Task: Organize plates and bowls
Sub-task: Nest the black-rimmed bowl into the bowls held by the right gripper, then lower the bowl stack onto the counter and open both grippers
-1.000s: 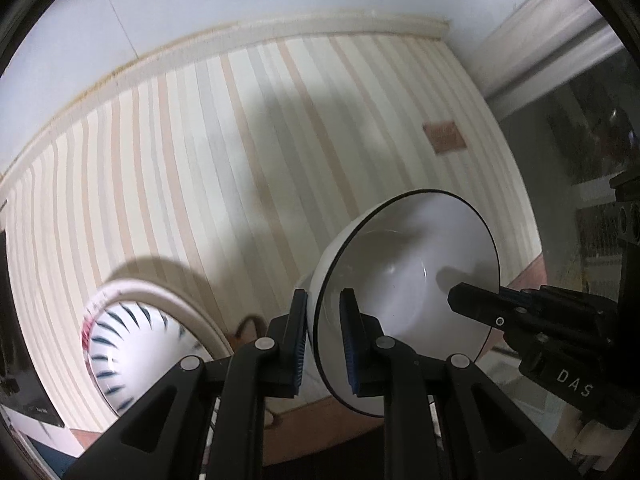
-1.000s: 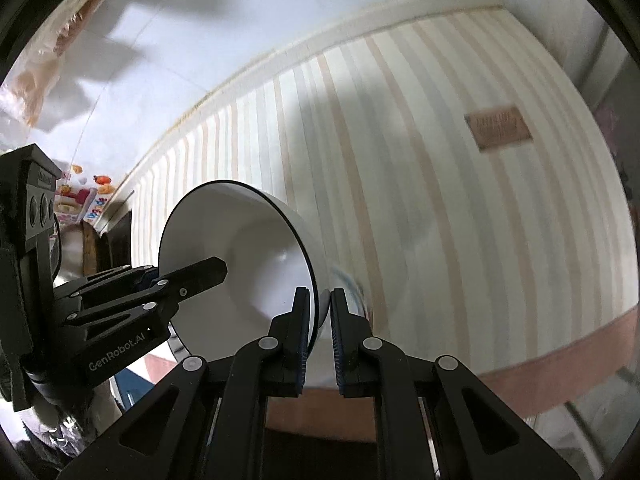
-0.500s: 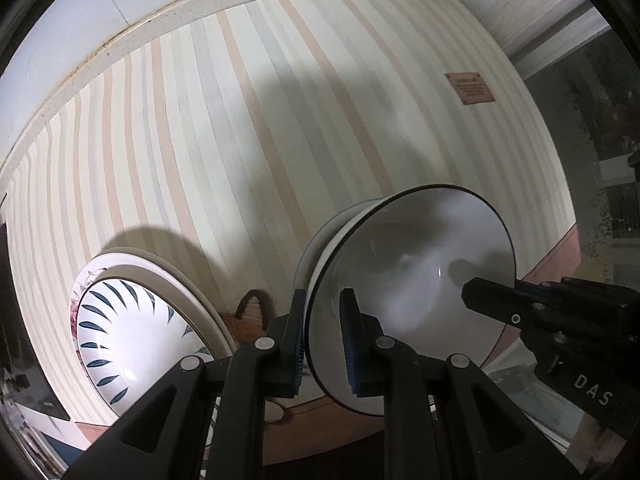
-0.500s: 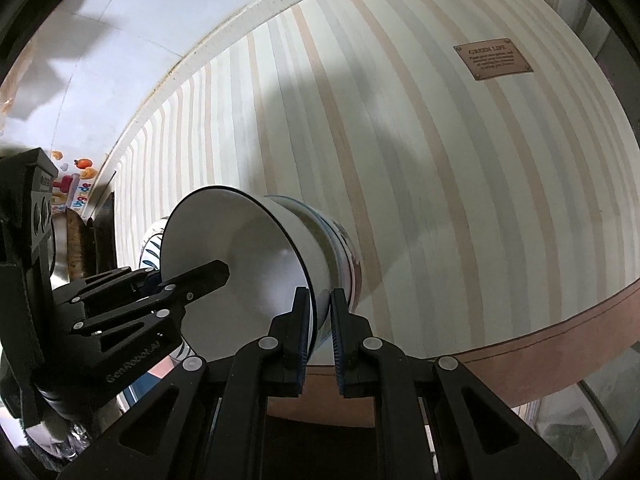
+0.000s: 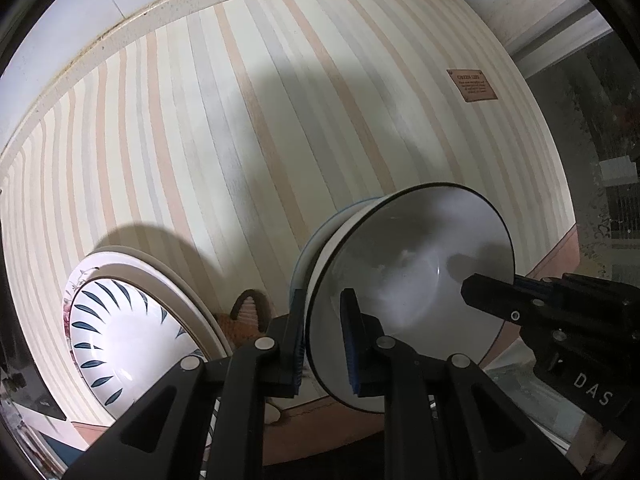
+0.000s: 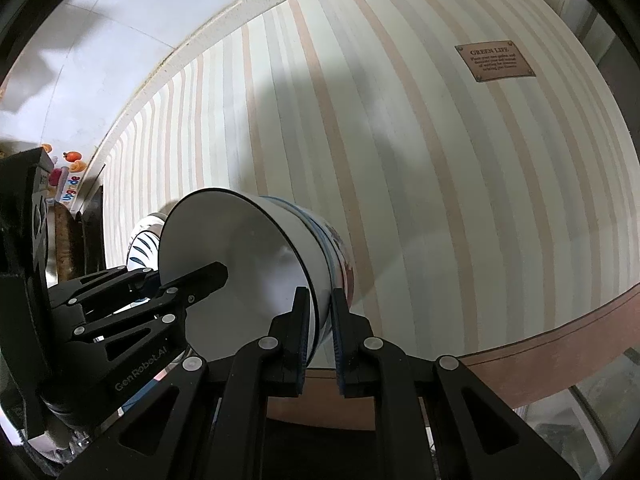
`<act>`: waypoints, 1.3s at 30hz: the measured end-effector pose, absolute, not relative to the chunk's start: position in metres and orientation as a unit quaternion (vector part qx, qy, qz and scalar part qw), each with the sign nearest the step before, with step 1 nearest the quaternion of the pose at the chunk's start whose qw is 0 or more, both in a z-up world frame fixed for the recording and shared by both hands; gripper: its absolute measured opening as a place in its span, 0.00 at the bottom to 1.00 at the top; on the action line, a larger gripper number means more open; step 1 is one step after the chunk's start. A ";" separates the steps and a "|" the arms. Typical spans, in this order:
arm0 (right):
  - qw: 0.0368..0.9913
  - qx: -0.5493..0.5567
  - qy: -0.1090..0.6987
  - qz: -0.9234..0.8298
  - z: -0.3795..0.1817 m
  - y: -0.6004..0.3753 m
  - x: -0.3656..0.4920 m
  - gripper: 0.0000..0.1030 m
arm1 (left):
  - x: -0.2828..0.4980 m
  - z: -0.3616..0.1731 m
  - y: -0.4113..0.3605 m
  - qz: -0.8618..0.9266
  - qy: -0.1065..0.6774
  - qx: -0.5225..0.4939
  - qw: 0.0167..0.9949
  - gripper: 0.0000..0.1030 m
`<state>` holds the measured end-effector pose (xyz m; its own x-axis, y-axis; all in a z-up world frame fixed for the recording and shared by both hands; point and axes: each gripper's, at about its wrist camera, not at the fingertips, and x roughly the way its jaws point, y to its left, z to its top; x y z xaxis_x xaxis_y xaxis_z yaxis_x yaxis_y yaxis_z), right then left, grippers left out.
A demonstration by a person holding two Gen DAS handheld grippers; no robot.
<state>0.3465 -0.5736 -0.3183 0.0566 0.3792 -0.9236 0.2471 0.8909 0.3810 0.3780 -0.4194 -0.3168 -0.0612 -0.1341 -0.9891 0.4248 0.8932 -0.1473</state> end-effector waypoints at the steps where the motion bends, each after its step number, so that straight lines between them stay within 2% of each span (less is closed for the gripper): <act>1: 0.688 0.230 0.686 0.048 -0.318 -0.574 0.347 0.15 | 0.378 -0.316 -0.419 -0.207 0.699 0.102 0.677 0.14; 22: 0.685 0.235 0.688 0.044 -0.321 -0.575 0.343 0.15 | 0.374 -0.309 -0.410 -0.205 0.697 0.092 0.682 0.14; 27: 0.701 0.217 0.679 0.030 -0.306 -0.572 0.337 0.16 | 0.368 -0.286 -0.401 -0.201 0.671 0.105 0.706 0.15; 28: 0.705 0.212 0.677 0.027 -0.301 -0.571 0.335 0.21 | 0.366 -0.280 -0.399 -0.201 0.664 0.107 0.712 0.15; 29: 0.711 0.205 0.672 0.023 -0.294 -0.570 0.331 0.32 | 0.362 -0.271 -0.398 -0.202 0.655 0.111 0.720 0.17; 30: 0.718 0.201 0.666 0.019 -0.287 -0.568 0.327 0.39 | 0.359 -0.262 -0.396 -0.204 0.645 0.115 0.728 0.19; 32: 0.735 0.193 0.649 0.013 -0.270 -0.567 0.318 0.61 | 0.352 -0.243 -0.393 -0.208 0.623 0.120 0.744 0.26; 34: 0.751 0.191 0.632 0.008 -0.251 -0.566 0.308 0.71 | 0.344 -0.227 -0.389 -0.215 0.608 0.120 0.755 0.28; 36: 0.763 0.192 0.617 0.002 -0.232 -0.564 0.296 0.73 | 0.337 -0.210 -0.384 -0.223 0.594 0.116 0.764 0.32; 37: 0.770 0.191 0.609 0.000 -0.223 -0.563 0.291 0.76 | 0.332 -0.202 -0.381 -0.226 0.587 0.116 0.769 0.37; 38: 0.777 0.189 0.601 -0.003 -0.215 -0.562 0.284 0.81 | 0.330 -0.197 -0.380 -0.230 0.583 0.113 0.771 0.50; 39: 0.784 0.185 0.593 -0.006 -0.206 -0.559 0.278 0.82 | 0.326 -0.189 -0.377 -0.234 0.578 0.108 0.775 0.58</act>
